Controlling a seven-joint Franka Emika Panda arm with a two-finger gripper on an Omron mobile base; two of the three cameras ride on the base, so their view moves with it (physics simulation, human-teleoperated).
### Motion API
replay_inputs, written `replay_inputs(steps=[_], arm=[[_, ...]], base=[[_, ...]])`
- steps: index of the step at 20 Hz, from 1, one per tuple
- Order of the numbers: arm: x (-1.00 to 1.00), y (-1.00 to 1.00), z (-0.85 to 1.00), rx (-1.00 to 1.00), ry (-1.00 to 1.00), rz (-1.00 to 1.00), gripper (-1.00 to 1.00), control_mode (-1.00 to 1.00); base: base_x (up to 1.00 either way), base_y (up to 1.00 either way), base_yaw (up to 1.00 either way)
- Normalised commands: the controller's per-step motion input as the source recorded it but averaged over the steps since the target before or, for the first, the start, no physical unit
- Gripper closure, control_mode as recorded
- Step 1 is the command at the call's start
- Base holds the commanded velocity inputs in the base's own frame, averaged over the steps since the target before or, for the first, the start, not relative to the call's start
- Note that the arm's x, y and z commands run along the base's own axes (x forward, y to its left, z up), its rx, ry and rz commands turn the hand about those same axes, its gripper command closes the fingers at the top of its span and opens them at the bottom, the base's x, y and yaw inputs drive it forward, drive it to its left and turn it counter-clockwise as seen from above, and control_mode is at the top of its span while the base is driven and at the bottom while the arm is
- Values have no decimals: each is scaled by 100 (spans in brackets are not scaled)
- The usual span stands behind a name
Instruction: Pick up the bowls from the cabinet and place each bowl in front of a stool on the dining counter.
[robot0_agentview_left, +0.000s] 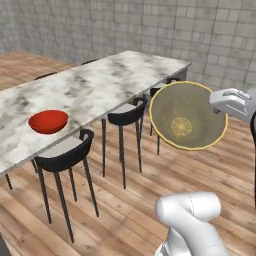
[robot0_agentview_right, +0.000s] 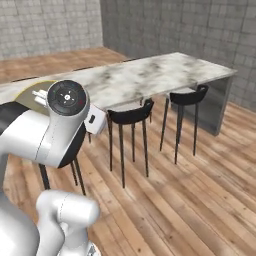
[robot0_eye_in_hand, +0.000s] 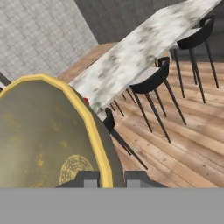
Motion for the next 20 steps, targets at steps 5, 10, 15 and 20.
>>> replay_inputs(steps=[5, 10, 15, 20], arm=[[0, 0, 0, 0, 0, 0, 100, 100], [0, 0, 0, 0, 0, 0, 100, 100], [0, 0, 0, 0, 0, 0, 100, 100], [0, 0, 0, 0, 0, 0, 100, 100]], base=[[100, -71, 32], [100, -65, 32], [100, -38, 31], [99, -18, 29]])
